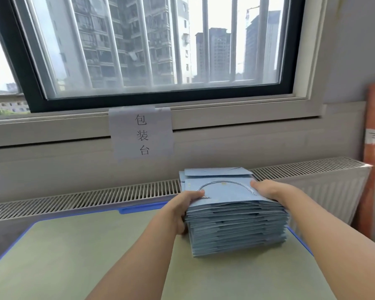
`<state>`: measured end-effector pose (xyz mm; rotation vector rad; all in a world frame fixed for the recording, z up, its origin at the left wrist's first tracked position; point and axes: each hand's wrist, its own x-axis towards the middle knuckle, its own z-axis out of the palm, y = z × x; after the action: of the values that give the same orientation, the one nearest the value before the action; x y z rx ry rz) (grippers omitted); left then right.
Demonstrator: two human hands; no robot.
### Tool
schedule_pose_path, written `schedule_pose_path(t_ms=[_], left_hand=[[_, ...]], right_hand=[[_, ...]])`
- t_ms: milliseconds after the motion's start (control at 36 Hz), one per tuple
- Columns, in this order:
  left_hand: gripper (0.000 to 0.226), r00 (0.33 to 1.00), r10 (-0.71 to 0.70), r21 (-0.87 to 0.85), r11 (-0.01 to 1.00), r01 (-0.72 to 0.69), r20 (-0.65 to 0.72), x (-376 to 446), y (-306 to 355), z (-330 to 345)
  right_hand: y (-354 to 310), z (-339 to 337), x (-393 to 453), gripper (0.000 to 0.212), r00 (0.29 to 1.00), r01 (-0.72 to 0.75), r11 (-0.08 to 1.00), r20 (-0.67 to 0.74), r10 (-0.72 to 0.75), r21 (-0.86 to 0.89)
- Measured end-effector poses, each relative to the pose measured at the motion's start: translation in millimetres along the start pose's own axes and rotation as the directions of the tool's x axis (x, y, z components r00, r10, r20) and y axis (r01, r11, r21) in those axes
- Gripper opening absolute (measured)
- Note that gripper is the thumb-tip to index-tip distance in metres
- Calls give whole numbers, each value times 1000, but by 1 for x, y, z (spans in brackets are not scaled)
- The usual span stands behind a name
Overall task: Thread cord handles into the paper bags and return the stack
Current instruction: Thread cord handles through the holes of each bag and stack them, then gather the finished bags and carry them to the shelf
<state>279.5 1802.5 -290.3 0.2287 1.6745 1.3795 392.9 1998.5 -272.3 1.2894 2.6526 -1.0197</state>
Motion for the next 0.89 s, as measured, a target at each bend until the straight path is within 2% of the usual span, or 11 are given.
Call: schedule_pose_path(t_ms=[139,278,417,528,639,722,806,889], left_hand=[[23,999,-50,-40,998,51,11,-12,-7,-6],[21,998,-56,-94,994,55,-1,-39,-23,-15],[18,998,-58,-108,993,54,-32,-82,-39,-27],[17,997,-40,-84,996,35,-59,-119,-61,-48],[27,992,61,-39,997,-66,-113,-155,-90,-68],[42,979,161,-15,986,-164,-125,-181,-107,-71],[45,977,172,-1,985,-173,-122,-200,-112,-73],[57,973,194,50,981,-189,-126,-209,-108,-74]], right_hand=[[0,11,-16,55,1000,18,998,1,-18,62],[-3,22,-44,52,998,66,997,15,-67,43],[-9,39,-82,70,995,49,998,86,-53,50],[-9,59,-116,71,991,62,995,117,-70,72],[-5,79,-144,84,982,89,990,158,-105,109],[-4,90,-162,74,968,141,984,193,-160,109],[-6,95,-179,64,947,198,974,236,-218,109],[-13,88,-191,49,943,205,976,251,-217,72]])
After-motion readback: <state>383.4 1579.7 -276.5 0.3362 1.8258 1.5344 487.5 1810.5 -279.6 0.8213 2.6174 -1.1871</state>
